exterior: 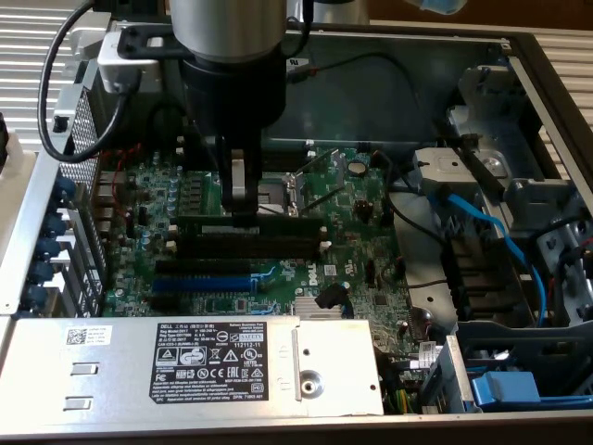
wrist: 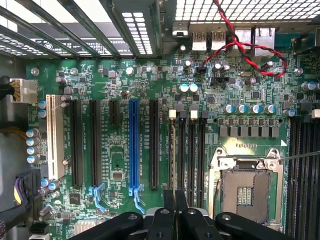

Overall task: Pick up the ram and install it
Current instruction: 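Pick up the ram and move it above insertion slot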

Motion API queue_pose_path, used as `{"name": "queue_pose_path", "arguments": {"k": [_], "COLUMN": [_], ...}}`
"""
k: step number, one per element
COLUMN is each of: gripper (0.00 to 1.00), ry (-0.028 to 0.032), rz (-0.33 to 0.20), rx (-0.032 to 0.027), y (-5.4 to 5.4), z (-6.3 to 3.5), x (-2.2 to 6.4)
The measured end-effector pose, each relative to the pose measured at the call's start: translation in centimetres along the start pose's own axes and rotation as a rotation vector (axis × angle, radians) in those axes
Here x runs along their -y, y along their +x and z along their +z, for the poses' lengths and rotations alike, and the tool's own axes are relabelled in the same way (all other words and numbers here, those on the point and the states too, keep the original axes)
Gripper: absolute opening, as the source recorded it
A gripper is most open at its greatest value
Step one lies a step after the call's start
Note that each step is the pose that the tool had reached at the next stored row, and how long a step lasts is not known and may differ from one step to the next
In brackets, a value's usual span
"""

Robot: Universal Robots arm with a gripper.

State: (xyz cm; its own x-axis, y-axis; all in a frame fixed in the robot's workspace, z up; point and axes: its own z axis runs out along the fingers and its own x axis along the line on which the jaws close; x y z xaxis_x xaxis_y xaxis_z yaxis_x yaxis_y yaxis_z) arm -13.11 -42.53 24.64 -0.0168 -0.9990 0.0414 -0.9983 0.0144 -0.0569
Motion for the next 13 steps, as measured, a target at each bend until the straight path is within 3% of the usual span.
{"name": "queue_pose_path", "arguments": {"k": [4, 6, 9, 13], "gripper": [0.12, 0.12, 0.12, 0.12], "ry": [0.0006, 0.0011, 0.0020, 0.0021], "rz": [-0.008, -0.016, -0.031, -0.034], "rx": [-0.0208, -0.0281, -0.0342, -0.0361], "y": [-0.36, -0.55, -0.55, -0.56], "z": [0.06, 0.05, 0.06, 0.05], "x": [-0.01, -0.02, -0.03, -0.05]}}
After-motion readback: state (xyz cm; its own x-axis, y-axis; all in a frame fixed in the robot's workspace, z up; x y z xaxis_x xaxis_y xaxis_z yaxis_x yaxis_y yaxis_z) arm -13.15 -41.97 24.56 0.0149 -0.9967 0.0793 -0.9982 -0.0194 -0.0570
